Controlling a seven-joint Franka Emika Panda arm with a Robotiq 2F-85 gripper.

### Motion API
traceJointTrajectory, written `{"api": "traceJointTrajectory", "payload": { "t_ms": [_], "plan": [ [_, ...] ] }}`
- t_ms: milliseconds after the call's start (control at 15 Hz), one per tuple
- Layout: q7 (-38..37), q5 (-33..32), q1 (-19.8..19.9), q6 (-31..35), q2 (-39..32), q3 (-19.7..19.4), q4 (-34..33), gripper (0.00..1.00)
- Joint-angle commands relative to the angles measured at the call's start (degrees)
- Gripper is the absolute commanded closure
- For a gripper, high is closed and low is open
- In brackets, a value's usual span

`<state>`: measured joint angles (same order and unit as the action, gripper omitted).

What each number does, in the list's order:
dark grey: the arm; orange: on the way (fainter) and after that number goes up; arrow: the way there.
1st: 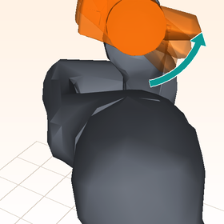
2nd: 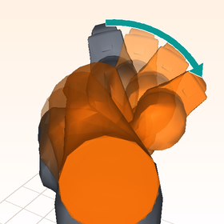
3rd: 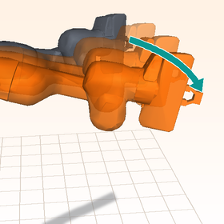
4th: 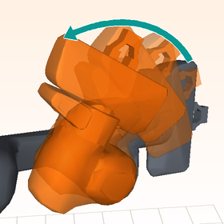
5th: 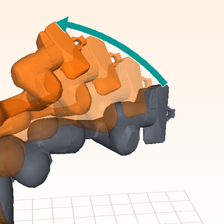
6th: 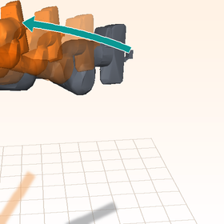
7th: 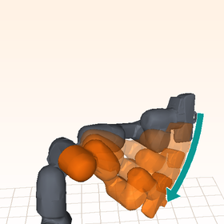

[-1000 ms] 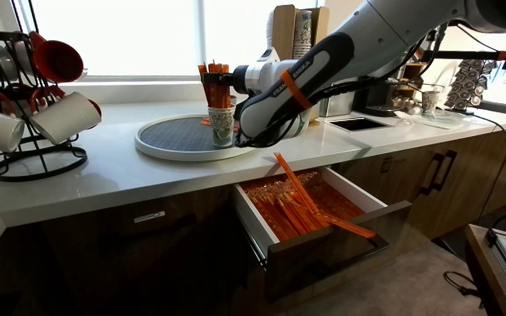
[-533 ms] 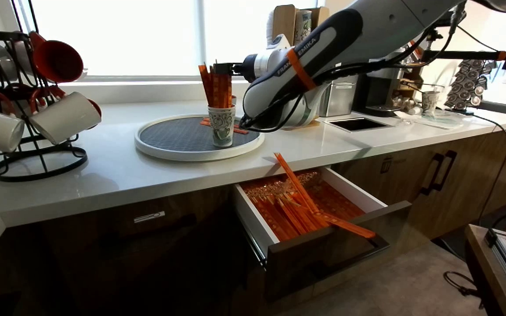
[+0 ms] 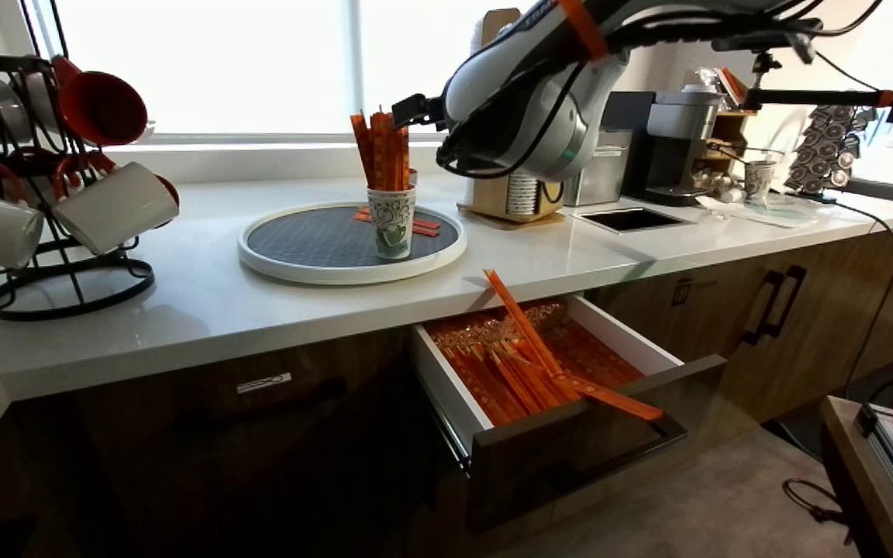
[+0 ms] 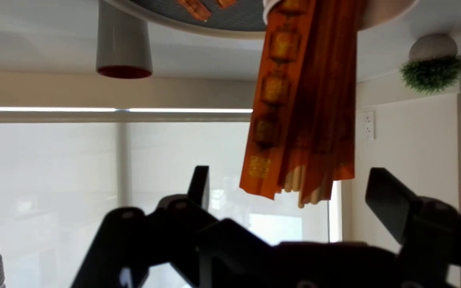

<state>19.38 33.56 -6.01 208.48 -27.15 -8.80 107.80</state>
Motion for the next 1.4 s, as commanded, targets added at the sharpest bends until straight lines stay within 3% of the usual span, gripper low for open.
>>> {"api": "traceJointTrajectory", "payload": {
  "t_ms": [0,267,467,733,1000,1133,1333],
  "plan": [
    [8.08,9.58,-6.44,-9.28,9.70,-5.11,9.33,0.00],
    [17.84,20.33,-17.67,-16.96,15.45,-18.22,18.58,0.00],
    [18.49,21.17,-25.50,-22.59,17.44,-28.73,25.09,0.00],
    [9.65,12.24,-35.32,-34.06,18.26,-41.92,29.53,0.00],
    [-6.52,-4.28,-44.92,-49.55,19.44,-53.84,27.82,0.00],
    [-14.13,-11.45,-48.77,-56.35,20.25,-58.01,25.66,0.00],
    [-21.69,-17.21,-51.89,-63.69,21.53,-60.77,22.71,0.04]
  ]
}}
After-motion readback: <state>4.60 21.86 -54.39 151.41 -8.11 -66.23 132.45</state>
